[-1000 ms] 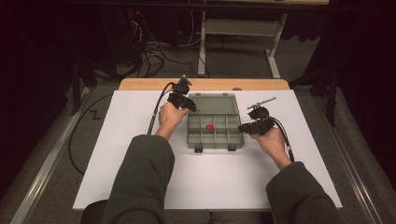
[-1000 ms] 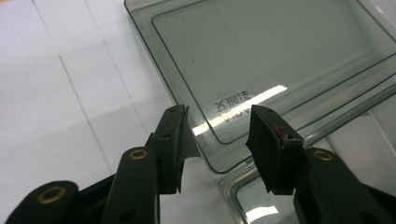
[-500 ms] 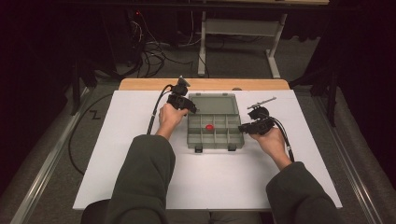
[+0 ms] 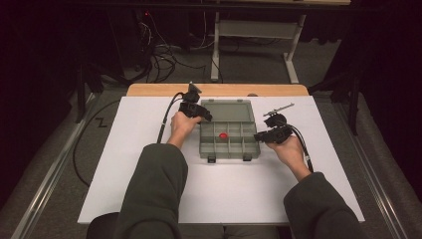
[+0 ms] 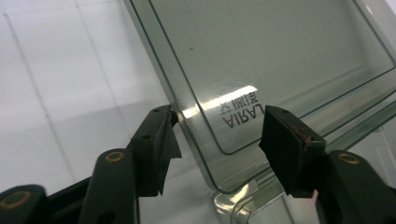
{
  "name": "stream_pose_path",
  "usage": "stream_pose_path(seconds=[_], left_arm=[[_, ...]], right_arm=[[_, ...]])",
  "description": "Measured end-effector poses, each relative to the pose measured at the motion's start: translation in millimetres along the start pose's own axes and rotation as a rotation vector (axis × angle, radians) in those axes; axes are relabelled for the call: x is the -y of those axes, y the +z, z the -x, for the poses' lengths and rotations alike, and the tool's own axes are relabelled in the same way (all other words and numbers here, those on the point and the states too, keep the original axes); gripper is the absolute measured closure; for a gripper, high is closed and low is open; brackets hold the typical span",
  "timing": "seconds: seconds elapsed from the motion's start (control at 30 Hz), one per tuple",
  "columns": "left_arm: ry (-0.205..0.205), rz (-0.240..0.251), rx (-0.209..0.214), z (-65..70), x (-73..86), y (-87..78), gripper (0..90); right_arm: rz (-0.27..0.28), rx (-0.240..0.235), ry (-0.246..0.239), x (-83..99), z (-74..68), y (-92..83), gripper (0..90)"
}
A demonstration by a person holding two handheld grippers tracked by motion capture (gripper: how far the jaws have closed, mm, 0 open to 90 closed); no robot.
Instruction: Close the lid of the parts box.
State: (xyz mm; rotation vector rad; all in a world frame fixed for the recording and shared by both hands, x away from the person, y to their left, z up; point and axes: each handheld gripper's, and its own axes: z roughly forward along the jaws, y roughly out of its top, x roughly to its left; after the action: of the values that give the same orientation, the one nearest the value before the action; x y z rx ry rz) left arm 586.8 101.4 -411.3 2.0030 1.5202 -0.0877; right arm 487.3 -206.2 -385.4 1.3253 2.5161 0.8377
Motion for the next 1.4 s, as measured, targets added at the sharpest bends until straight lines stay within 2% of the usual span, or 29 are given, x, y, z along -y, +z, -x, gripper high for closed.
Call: stream_pose_path(seconds=[0.23,0.37,0.67,0.83,0.87,0.9,1.4], left_arm=[[-0.006,0.003,0.015,-0.8,0.0,1.1,40.5],[0.01,0.011,0.001,2.0,0.1,-0.1,40.7],[0.016,0.027,0.015,2.3,-0.4,-6.8,43.1],[0.047,0.042,-0.001,7.0,-0.1,-13.3,44.4],[0.025,0.065,0.0,9.4,-0.1,-13.4,44.6],[0.051,0.051,-0.001,8.4,-0.5,-16.1,45.0],[0.099,0.084,-0.016,14.8,0.6,-27.8,47.5]], right_arm=[[-0.002,0.001,-0.001,-0.3,-0.1,0.0,75.7],[-0.002,-0.001,-0.001,-0.6,0.4,0.1,75.7],[-0.009,-0.005,0.002,-1.4,1.1,0.0,75.7],[-0.011,-0.004,0.003,-1.6,1.1,-0.1,75.7],[-0.013,-0.003,0.004,-1.6,0.9,-0.1,75.6],[-0.015,0.0,0.0,-1.8,0.7,-0.1,75.4],[-0.023,0.007,-0.004,-2.7,-0.7,0.0,75.4]])
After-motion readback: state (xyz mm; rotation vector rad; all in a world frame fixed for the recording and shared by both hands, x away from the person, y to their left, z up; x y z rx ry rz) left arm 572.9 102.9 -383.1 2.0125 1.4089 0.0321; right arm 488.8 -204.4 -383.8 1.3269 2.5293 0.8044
